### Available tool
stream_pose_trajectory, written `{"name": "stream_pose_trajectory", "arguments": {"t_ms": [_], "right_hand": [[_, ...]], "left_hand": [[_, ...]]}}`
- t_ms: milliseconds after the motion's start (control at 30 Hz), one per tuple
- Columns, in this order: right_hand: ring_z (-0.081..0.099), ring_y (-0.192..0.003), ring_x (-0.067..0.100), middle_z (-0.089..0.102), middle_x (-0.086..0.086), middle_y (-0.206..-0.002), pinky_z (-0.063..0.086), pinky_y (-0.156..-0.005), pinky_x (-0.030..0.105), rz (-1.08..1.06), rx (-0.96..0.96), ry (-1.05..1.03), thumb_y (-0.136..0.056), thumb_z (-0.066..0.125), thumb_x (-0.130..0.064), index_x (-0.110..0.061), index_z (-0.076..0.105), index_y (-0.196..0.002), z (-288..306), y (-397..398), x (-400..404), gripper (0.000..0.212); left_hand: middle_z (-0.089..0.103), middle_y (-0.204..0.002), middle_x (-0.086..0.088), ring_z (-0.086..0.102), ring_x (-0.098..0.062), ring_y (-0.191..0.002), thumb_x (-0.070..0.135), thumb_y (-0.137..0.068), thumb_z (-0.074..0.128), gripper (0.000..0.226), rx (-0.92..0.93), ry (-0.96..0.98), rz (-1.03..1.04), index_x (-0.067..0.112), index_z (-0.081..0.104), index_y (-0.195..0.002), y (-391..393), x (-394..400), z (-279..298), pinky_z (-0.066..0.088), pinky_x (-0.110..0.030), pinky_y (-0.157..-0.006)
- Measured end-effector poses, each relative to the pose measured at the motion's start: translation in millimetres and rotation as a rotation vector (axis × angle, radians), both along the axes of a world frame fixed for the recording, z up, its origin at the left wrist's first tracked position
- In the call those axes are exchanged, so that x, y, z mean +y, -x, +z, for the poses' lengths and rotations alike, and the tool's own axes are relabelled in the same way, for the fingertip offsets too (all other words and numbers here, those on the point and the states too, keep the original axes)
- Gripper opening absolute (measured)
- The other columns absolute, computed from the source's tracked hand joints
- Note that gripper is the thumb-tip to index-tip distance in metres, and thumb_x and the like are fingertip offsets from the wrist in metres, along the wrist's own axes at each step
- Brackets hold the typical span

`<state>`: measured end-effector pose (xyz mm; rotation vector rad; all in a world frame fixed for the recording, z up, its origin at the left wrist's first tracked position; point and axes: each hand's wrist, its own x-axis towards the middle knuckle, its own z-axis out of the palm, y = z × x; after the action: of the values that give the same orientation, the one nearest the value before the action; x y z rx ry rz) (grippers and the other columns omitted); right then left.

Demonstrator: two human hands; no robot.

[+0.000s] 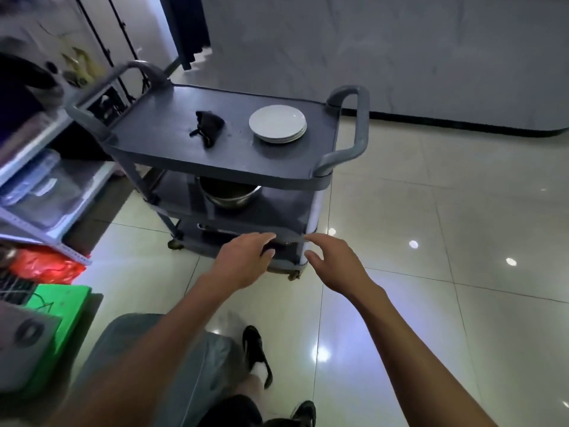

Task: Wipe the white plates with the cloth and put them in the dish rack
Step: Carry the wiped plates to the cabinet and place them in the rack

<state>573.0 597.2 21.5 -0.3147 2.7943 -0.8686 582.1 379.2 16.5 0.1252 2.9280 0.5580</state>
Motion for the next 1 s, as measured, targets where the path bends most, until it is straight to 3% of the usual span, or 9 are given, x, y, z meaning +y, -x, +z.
{"name": "stream_pose_trajectory", "arguments": {"t_ms": [67,200,333,467,733,1000], "right_hand": [[0.067,-0.104,0.018,0.060,-0.006,-0.137,0.043,-0.086,0.024,0.016,-0.007,0.002,-0.100,0.054,-0.031,-0.029,0.054,-0.139,-4,25,-13,0.038],[0.055,-0.126,0.018,0.055,-0.004,-0.144,0.043,-0.101,0.031,0.065,0.003,-0.012,-0.100,0.056,-0.030,-0.027,0.051,-0.141,-7,89,-48,0.042],[0.053,-0.128,0.017,0.055,-0.004,-0.143,0.040,-0.100,0.027,0.051,0.021,-0.032,-0.099,0.057,-0.031,-0.027,0.050,-0.142,0,152,-80,0.043],[0.050,-0.132,0.019,0.051,-0.004,-0.147,0.042,-0.107,0.037,-0.013,0.006,-0.017,-0.099,0.057,-0.031,-0.026,0.046,-0.144,-1,201,-94,0.047],[0.038,-0.142,0.022,0.041,0.001,-0.155,0.030,-0.116,0.037,-0.094,-0.049,0.006,-0.100,0.056,-0.031,-0.020,0.040,-0.150,-22,282,-95,0.053],[0.036,-0.142,0.027,0.035,0.007,-0.157,0.029,-0.115,0.037,-0.167,-0.064,0.078,-0.097,0.060,-0.026,-0.018,0.037,-0.151,-42,386,-85,0.059]], "left_hand": [[0.057,-0.140,0.005,0.050,-0.018,-0.129,0.042,-0.101,0.048,0.046,-0.005,-0.020,0.021,0.030,0.046,-0.146,19,-11,-7,0.042,-0.039,-0.105],[0.060,-0.136,0.006,0.055,-0.018,-0.123,0.042,-0.101,0.050,0.046,0.022,-0.079,0.069,0.030,0.047,-0.145,77,-44,-15,0.047,-0.040,-0.103],[0.063,-0.131,0.004,0.060,-0.018,-0.118,0.041,-0.100,0.052,0.045,0.071,-0.118,0.087,0.029,0.049,-0.142,144,-73,-13,0.050,-0.042,-0.100],[0.064,-0.131,0.003,0.060,-0.020,-0.117,0.040,-0.099,0.053,0.042,0.071,-0.176,0.097,0.028,0.053,-0.139,201,-95,-12,0.052,-0.044,-0.098],[0.048,-0.151,0.002,0.046,-0.024,-0.135,0.036,-0.100,0.051,0.049,-0.025,-0.211,0.087,0.029,0.044,-0.148,292,-104,-28,0.041,-0.046,-0.110],[0.045,-0.152,-0.001,0.042,-0.024,-0.138,0.030,-0.097,0.060,0.054,-0.016,-0.263,0.104,0.023,0.045,-0.149,393,-89,-32,0.037,-0.043,-0.114]]}}
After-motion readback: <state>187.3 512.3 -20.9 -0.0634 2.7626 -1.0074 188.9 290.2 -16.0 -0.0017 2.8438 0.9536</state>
